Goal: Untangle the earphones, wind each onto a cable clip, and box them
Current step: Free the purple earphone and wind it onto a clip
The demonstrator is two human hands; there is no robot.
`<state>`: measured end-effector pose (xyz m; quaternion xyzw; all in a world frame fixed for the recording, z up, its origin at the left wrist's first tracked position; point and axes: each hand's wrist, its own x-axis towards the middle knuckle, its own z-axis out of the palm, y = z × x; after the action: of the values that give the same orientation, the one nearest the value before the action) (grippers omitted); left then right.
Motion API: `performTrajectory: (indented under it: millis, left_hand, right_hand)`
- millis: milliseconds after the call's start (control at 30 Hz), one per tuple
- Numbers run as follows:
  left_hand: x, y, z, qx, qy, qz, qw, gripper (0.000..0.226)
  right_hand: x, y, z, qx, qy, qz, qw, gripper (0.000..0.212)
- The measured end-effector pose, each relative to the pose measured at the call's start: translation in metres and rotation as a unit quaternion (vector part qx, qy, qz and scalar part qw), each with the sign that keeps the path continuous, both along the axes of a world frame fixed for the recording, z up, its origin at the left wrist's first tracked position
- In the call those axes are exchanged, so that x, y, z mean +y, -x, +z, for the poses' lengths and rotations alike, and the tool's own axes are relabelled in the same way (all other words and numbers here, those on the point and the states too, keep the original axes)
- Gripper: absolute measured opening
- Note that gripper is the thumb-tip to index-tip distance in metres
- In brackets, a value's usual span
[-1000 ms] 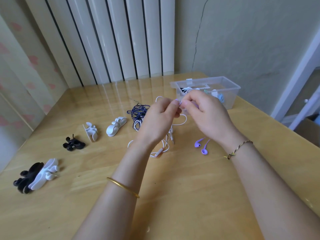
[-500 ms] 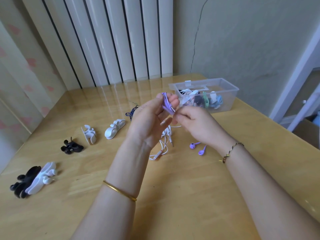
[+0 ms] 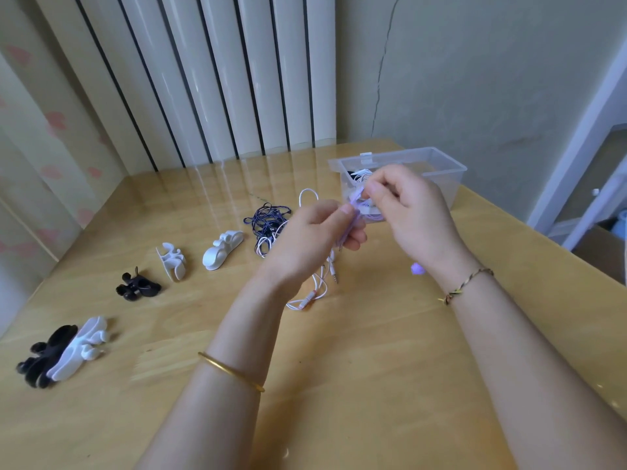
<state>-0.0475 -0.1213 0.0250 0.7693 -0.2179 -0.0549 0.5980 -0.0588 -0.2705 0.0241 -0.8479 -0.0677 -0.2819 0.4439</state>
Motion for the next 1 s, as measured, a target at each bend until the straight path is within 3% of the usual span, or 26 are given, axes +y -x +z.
performTrajectory:
  millis: [100,200,300,400,533,633,767,867,1000]
  left_hand:
    - [0.001,-0.003,0.004,0.065,0.14,0.007,0.988,0.032]
    - [0.006,-0.006,0.008,0.158,0.272,0.016,0.949,0.028]
    - [0.01,-0.009,0.011,0.162,0.332,0.044,0.928,0.024]
    - [0.009,-0.009,0.006,0.092,0.269,0.09,0.955,0.028]
    - [0.009,-0.012,-0.005,-0.044,0.018,0.125,0.991,0.025]
    - [0.013,-0.013,-0.008,-0.06,-0.088,0.106,0.989,0.03]
    - [0.011,-0.006,-0.002,0.052,-0.015,0.038,0.998,0.033]
    - [0.012,-0.004,0.004,0.103,0.059,0.006,0.993,0.032]
    - [0.012,-0.004,0.005,0.121,0.076,0.02,0.989,0.029]
  right_hand:
    - [0.0,-0.006,-0.008,0.028,-0.002,0.001,1.0,0.027]
    - [0.007,-0.009,-0.018,0.089,0.047,0.022,0.995,0.022]
    - [0.019,-0.003,-0.02,0.154,0.098,0.076,0.98,0.022]
    - [0.028,0.005,-0.013,0.18,0.124,0.129,0.967,0.02]
    - [0.025,0.01,-0.003,0.119,0.231,0.074,0.963,0.017]
    - [0.018,0.009,0.003,0.051,0.241,0.046,0.968,0.011]
    - [0.011,0.0,0.008,-0.019,0.148,0.059,0.987,0.007]
    - [0.011,-0.006,0.007,-0.002,0.002,0.082,0.997,0.012]
    - [0.021,-0.012,-0.003,0.029,-0.099,0.096,0.99,0.015]
